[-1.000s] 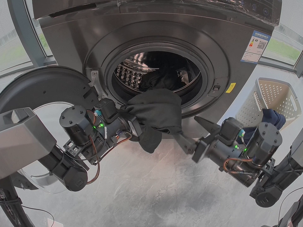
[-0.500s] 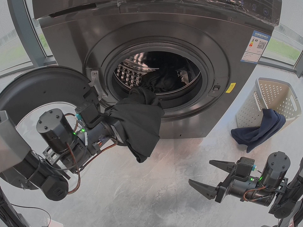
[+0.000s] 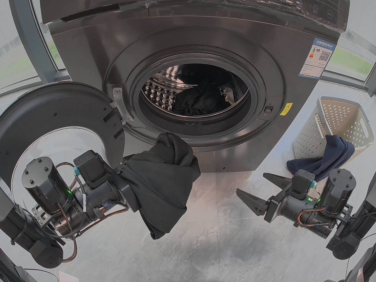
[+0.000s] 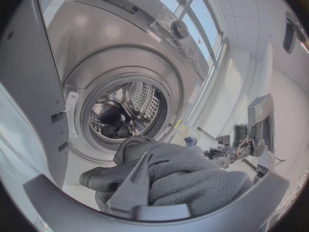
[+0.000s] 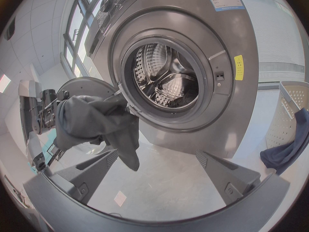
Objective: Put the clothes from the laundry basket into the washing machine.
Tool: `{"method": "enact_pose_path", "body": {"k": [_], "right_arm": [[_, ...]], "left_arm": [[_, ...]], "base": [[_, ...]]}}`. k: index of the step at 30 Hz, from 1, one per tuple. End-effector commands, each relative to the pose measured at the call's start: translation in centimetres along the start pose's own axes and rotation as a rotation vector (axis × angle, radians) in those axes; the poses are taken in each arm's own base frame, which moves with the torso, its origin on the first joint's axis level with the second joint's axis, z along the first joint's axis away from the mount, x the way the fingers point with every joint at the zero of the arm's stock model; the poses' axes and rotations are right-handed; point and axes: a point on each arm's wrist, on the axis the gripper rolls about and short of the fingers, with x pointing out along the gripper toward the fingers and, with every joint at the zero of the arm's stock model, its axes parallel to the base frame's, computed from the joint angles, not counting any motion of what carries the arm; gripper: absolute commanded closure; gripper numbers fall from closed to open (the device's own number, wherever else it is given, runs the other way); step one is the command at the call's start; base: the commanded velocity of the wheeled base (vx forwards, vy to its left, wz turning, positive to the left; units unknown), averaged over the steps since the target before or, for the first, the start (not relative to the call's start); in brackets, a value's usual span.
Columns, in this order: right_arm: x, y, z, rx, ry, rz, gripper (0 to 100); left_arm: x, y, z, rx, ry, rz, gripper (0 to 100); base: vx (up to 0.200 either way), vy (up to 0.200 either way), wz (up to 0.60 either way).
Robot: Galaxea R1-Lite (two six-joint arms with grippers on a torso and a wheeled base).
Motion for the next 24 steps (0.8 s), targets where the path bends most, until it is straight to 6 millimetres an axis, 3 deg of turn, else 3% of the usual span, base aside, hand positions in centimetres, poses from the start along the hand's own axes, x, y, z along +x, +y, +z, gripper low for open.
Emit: {"method": "enact_pose_path", "body": {"k": [1,5,14,18,24], "right_arm": [[0.7,-0.1,0.3,0.004,-0.020,-0.009,0],[0.7,-0.3,-0.3,0.007,0.008,-0.018,0],[0.4,-0.2,-1.4,0.005,0.055,-0.045,0],[-1.1,-0.3,-3.4,-0.002,0.168,-0.054,0],[-1.3,0.1,-4.7,-0.006,0.233,-0.034,0]], "left_arm": [[0.0,0.0,-0.3,-0.001,0.011,0.001,100],[0.4,0.1,-0.3,0.004,0.006,0.000,100],[0.3,0.0,-0.7,0.001,0.028,-0.003,100],[0.3,0.0,-0.8,0.002,0.029,-0.005,100],[0.4,-0.2,-0.7,0.002,0.026,-0.013,100]], "base": [[0.000,0.000,0.00],[0.000,0.000,0.00],[0.200,0.000,0.00],[0.200,0.000,0.00],[0.200,0.000,0.00]]}}
